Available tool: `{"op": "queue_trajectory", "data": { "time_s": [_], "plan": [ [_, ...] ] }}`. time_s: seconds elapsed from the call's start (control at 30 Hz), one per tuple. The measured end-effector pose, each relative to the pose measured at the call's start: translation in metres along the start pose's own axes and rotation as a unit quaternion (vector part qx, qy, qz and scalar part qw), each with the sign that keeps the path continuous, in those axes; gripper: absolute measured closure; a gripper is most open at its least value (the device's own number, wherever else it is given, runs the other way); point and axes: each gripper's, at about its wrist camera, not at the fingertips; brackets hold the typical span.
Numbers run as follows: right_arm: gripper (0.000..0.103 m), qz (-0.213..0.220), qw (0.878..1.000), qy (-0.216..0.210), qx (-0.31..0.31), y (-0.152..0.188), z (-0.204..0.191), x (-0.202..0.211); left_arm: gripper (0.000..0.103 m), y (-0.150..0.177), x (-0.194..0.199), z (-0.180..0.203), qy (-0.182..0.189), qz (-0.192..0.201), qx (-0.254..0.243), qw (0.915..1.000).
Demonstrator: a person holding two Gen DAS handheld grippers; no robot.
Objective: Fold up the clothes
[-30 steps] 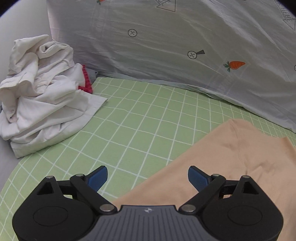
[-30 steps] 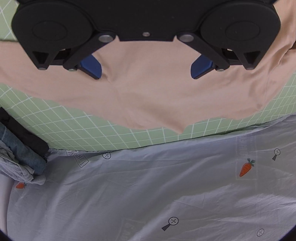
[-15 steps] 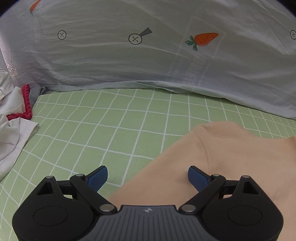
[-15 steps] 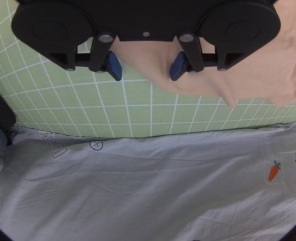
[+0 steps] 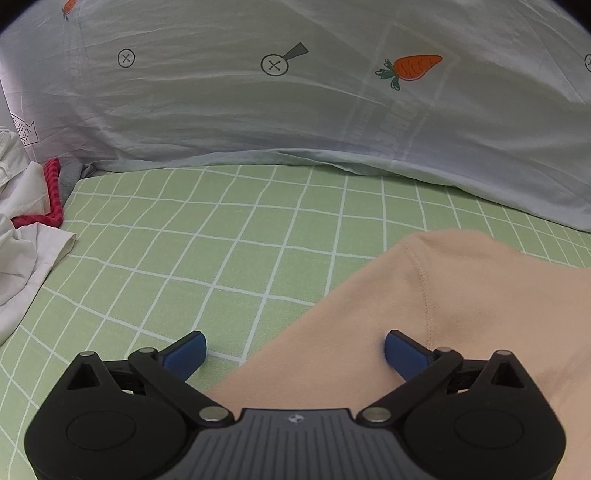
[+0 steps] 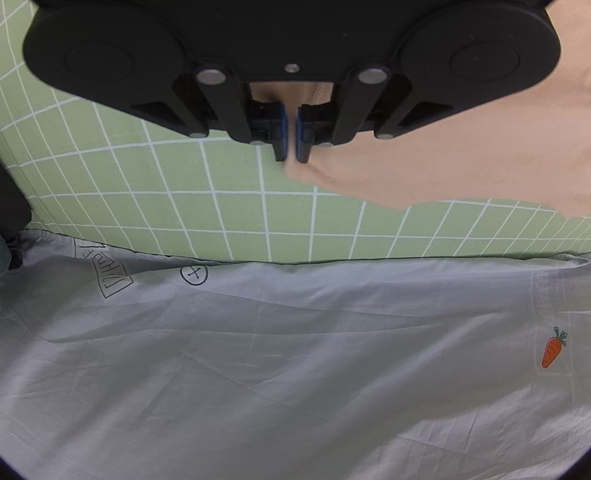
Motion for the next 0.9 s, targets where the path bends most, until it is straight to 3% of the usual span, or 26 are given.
{"op": "queue_trajectory", "data": {
  "time_s": [0.07,0.13,0.17,0.23,0.27,0.3,0.33,0.53,0.73,0.9],
  "plan": [
    [0.09,-0.008,1.0,0.014,0.0,-0.005,-0.003,0.002,0.002,-0.001,0.012,-0.006,-0.004,0.009,0.006,0.9999],
    [0.059,0.0,1.0,0.025,-0.01,-0.006,-0.004,0.015,0.002,0.0,0.029,-0.017,-0.002,0.017,0.015,0.9997],
    [0.05,0.008,0.999,0.028,-0.017,-0.005,-0.004,0.025,0.002,0.002,0.037,-0.023,-0.003,0.02,0.02,0.9996],
    [0.022,0.017,0.999,0.024,-0.029,0.001,-0.007,0.046,0.002,0.01,0.053,-0.036,-0.011,0.023,0.024,0.9994],
    [0.016,0.017,0.999,0.014,-0.033,0.008,-0.01,0.057,0.002,0.016,0.062,-0.043,-0.018,0.023,0.022,0.9993],
    [0.004,0.017,0.999,0.004,-0.037,0.015,-0.013,0.068,0.002,0.023,0.07,-0.051,-0.025,0.023,0.021,0.9992],
    [0.0,0.015,0.999,-0.007,-0.043,0.022,-0.017,0.079,0.002,0.032,0.079,-0.061,-0.03,0.02,0.024,0.999],
    [0.0,-0.024,0.992,-0.066,-0.106,0.099,-0.054,0.129,0.002,0.093,0.122,-0.126,-0.052,-0.012,0.067,0.9963],
    [0.0,-0.047,0.992,-0.052,-0.109,0.166,-0.092,0.167,0.002,0.142,0.153,-0.184,-0.079,-0.034,0.089,0.9922],
    [0.0,-0.03,0.997,-0.033,-0.061,0.191,-0.123,0.188,0.002,0.171,0.172,-0.227,-0.094,-0.036,0.119,0.9879]
  ]
}}
Point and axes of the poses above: each gripper's, at about its wrist camera, not at the fingertips, and x roughly against the way its jaws point, z to its right, y to its underside, and after that the axes turned 3 degrees about -z, right-handed
